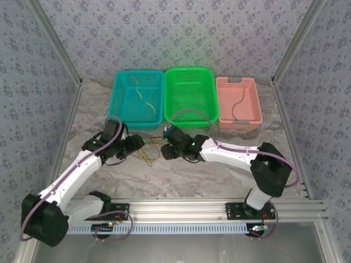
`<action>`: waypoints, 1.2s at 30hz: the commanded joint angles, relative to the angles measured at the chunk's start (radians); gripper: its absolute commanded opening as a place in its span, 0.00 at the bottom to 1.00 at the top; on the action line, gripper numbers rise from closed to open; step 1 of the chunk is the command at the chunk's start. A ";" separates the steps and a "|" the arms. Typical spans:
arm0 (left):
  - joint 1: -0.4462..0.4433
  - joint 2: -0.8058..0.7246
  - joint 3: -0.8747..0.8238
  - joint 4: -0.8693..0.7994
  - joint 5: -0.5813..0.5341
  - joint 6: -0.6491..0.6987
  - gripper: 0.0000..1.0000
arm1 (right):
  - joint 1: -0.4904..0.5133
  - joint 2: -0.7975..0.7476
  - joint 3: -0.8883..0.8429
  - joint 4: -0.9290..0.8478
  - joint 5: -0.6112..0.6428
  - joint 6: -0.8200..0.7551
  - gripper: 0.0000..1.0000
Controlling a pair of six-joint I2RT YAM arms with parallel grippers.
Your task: Untangle the cables
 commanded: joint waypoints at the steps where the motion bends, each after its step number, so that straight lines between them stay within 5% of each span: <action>1: -0.003 -0.028 -0.043 0.084 -0.028 -0.048 0.66 | 0.012 -0.064 0.015 0.035 0.010 0.391 0.52; 8: -0.004 -0.103 -0.110 0.180 -0.023 -0.051 0.62 | 0.093 -0.011 -0.055 0.297 0.011 0.971 0.55; 17: 0.005 -0.218 -0.169 0.199 0.000 -0.049 0.62 | 0.069 0.139 -0.061 0.499 0.071 1.198 0.56; 23: 0.005 -0.232 -0.179 0.192 0.029 -0.041 0.62 | 0.007 0.171 -0.074 0.535 0.081 1.183 0.45; 31: 0.006 -0.242 -0.183 0.187 0.044 -0.037 0.64 | -0.033 0.109 -0.137 0.499 0.028 1.043 0.00; 36: 0.005 -0.232 -0.180 0.195 0.050 -0.027 0.67 | -0.042 -0.007 -0.201 0.493 0.027 0.919 0.00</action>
